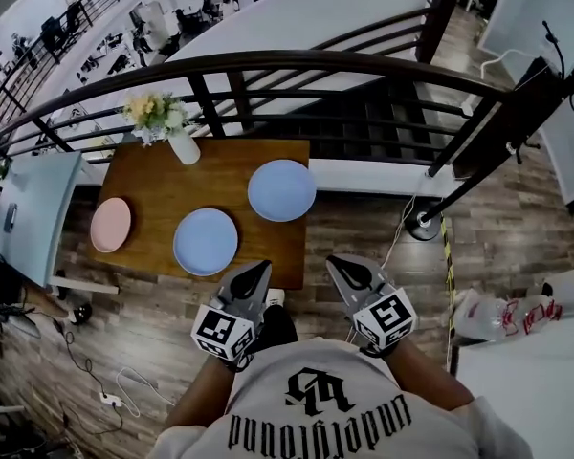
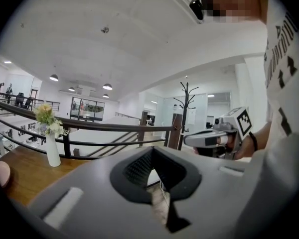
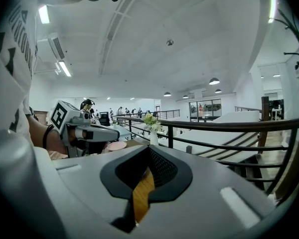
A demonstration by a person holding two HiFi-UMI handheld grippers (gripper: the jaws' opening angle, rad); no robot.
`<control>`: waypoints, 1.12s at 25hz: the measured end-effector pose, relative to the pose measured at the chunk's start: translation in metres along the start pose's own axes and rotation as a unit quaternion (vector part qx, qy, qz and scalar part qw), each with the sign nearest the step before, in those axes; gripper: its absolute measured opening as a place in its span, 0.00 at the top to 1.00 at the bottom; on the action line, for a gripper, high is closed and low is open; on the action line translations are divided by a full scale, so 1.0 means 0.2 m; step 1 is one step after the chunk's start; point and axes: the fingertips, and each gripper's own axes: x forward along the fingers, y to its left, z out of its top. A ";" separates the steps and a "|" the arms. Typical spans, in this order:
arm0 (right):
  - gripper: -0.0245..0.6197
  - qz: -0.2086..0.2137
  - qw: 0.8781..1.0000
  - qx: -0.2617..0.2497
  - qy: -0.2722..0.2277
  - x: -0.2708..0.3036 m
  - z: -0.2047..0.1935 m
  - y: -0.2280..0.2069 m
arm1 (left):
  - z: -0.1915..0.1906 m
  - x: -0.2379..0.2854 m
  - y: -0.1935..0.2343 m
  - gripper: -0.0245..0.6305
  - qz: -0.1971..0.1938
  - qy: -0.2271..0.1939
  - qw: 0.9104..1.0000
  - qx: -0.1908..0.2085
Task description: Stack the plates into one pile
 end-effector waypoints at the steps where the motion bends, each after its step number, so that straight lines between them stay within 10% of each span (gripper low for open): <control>1: 0.96 -0.005 1.000 0.000 0.000 0.05 0.01 -0.03 | 0.00 0.03 0.04 0.89 -0.004 0.003 1.000 -0.001; 28: 0.90 -0.105 0.981 0.108 0.122 0.98 -0.37 -0.78 | -0.23 0.73 1.01 0.89 -0.074 0.112 0.989 -0.055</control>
